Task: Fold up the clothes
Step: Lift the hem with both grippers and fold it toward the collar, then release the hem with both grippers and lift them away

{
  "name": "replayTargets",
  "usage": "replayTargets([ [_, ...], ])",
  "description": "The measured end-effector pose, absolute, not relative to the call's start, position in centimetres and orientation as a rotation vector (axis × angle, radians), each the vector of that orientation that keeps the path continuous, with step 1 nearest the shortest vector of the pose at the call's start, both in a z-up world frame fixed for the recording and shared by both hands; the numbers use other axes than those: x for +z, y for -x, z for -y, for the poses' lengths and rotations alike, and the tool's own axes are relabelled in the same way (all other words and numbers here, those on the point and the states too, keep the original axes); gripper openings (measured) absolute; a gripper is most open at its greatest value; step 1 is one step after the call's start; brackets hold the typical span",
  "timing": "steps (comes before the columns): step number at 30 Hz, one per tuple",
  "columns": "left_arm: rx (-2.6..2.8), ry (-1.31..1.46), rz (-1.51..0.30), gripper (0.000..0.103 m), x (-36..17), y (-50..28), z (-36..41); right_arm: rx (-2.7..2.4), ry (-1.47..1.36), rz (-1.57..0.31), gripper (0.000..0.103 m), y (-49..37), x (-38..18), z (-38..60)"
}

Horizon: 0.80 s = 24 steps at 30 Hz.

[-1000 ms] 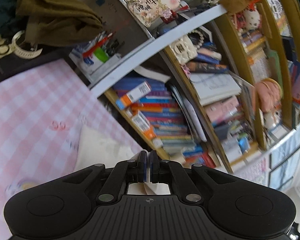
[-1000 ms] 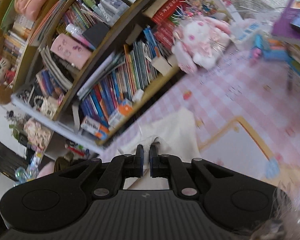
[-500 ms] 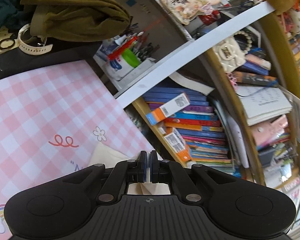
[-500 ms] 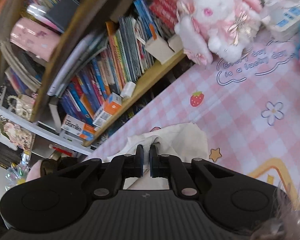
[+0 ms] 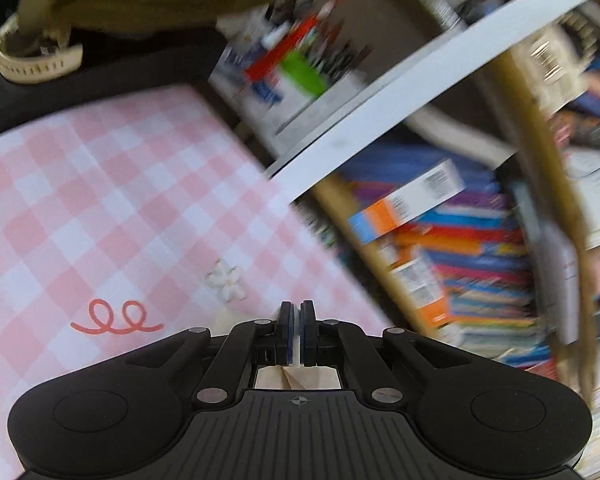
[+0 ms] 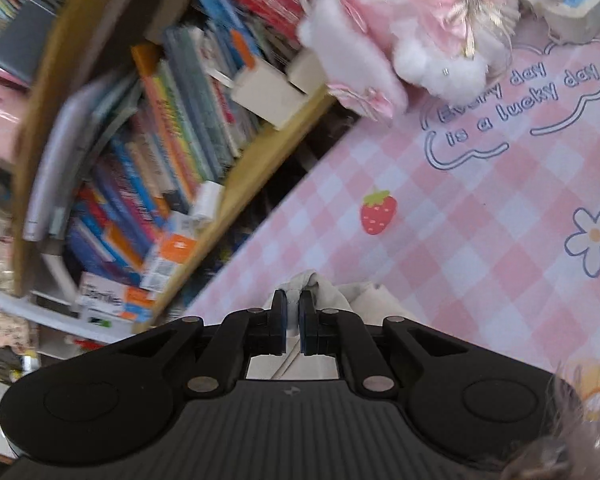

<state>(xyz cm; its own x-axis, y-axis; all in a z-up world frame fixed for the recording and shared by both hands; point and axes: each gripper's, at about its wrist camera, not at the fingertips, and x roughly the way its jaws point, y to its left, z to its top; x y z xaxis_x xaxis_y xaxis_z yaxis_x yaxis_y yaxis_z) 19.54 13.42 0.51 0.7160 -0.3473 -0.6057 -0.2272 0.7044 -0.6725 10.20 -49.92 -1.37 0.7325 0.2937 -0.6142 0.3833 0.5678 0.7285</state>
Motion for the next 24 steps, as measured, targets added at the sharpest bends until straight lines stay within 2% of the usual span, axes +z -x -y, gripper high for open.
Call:
replayTargets([
  [3, -0.041, 0.633, -0.887, 0.006, -0.6, -20.8, -12.3, -0.130, -0.924, -0.837, 0.007, -11.7, -3.0, 49.6],
  [4, -0.031, 0.547, -0.908, 0.011, -0.4, -20.9, -11.8, -0.158, -0.855, -0.860, 0.013, -12.1, -3.2, 49.4],
  [5, -0.023, 0.456, -0.924, 0.025, -0.2, -20.9, -11.2, -0.179, -0.786, -0.873, 0.030, -12.3, -3.1, 49.1],
  [7, 0.006, 0.283, -0.932, 0.044, 0.6, -20.4, -10.1, -0.217, -0.648, -0.878, 0.053, -12.2, -2.5, 48.6],
  [8, 0.031, 0.215, -0.907, 0.052, 1.1, -19.7, -9.5, -0.234, -0.569, -0.864, 0.053, -11.9, -1.7, 48.2],
  [10, 0.034, 0.144, -0.841, 0.058, 2.1, -17.9, -8.0, -0.247, -0.420, -0.823, 0.055, -10.9, -0.2, 46.9],
  [11, 0.033, 0.113, -0.807, 0.059, 2.5, -16.9, -7.2, -0.243, -0.354, -0.798, 0.057, -10.3, 0.6, 46.0],
  [13, -0.051, 0.089, -0.784, 0.061, 2.6, -15.6, -4.9, -0.219, -0.231, -0.754, 0.073, -9.3, 1.7, 43.8],
  [15, -0.138, 0.037, -0.784, 0.061, 2.3, -14.6, -1.7, -0.162, -0.130, -0.720, 0.078, -8.6, 2.1, 40.9],
  [20, -0.297, -0.075, -0.809, 0.063, 1.0, -12.7, 5.3, -0.036, -0.029, -0.742, 0.079, -8.5, 0.8, 34.5],
  [24, -0.360, -0.101, -0.847, 0.063, -0.1, -12.1, 7.7, 0.022, -0.002, -0.801, 0.079, -9.1, -0.9, 30.9],
])
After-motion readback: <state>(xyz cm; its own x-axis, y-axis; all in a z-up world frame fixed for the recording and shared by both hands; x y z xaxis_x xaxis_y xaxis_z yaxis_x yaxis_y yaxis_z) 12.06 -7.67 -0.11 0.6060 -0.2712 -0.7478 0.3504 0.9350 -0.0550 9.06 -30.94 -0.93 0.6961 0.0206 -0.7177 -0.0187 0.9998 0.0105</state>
